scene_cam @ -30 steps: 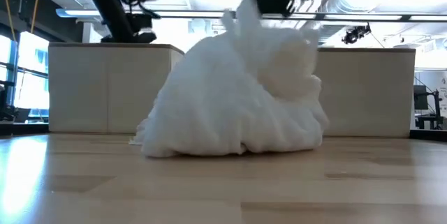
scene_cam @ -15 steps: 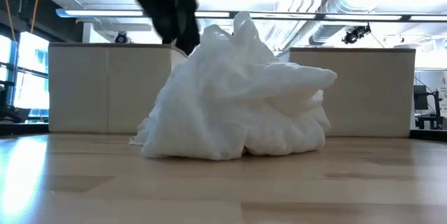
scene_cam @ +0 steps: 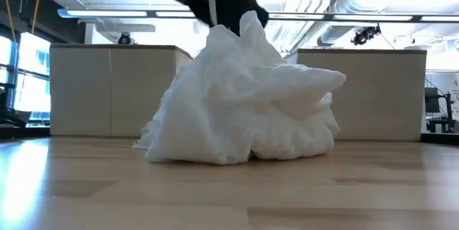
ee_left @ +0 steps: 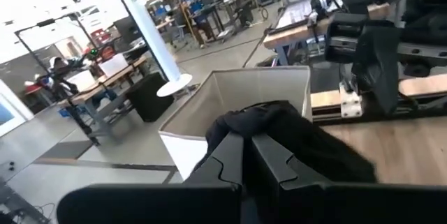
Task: Sort clothes
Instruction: Put the black boxers from the left brown laundry organizer into the right brown laundry organizer
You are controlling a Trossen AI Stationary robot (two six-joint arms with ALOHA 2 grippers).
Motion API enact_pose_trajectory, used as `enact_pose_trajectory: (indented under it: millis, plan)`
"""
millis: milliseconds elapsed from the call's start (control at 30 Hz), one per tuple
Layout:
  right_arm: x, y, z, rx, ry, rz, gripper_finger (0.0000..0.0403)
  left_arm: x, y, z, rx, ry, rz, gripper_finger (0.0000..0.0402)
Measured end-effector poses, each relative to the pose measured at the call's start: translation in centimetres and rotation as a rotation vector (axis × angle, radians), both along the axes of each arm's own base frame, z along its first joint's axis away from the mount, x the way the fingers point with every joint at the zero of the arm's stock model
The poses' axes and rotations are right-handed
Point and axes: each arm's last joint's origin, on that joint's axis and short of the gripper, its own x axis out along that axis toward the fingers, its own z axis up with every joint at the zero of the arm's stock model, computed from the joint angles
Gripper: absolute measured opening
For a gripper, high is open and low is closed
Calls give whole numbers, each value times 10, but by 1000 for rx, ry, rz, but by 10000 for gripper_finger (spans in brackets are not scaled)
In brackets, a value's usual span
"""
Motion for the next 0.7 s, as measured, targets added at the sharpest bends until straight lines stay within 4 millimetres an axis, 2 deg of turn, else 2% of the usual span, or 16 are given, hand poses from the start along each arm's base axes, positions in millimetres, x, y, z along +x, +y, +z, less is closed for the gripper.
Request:
enact_pose_trajectory:
  millis: [167,233,300,400,500,600,700]
  plan:
    - [-1,-1,-5,23,41,-19,236,3,-3,-3,26,21,32,0]
    - [-3,-1,-7,37,65,-51,236,0,0,-2,60,28,193,0]
    - [-5,1,-10,39,93,-64,236,-5,7,1,131,57,455,0]
    - [-8,5,-15,36,139,-84,236,-15,32,7,247,178,810,0]
    - [-13,9,-21,39,195,-134,236,-28,71,5,240,237,973,0]
    - [-25,15,-29,32,277,-207,236,-44,106,-12,118,260,1000,0]
    - [-46,17,-32,-5,316,-342,236,-58,137,-41,-161,267,901,0]
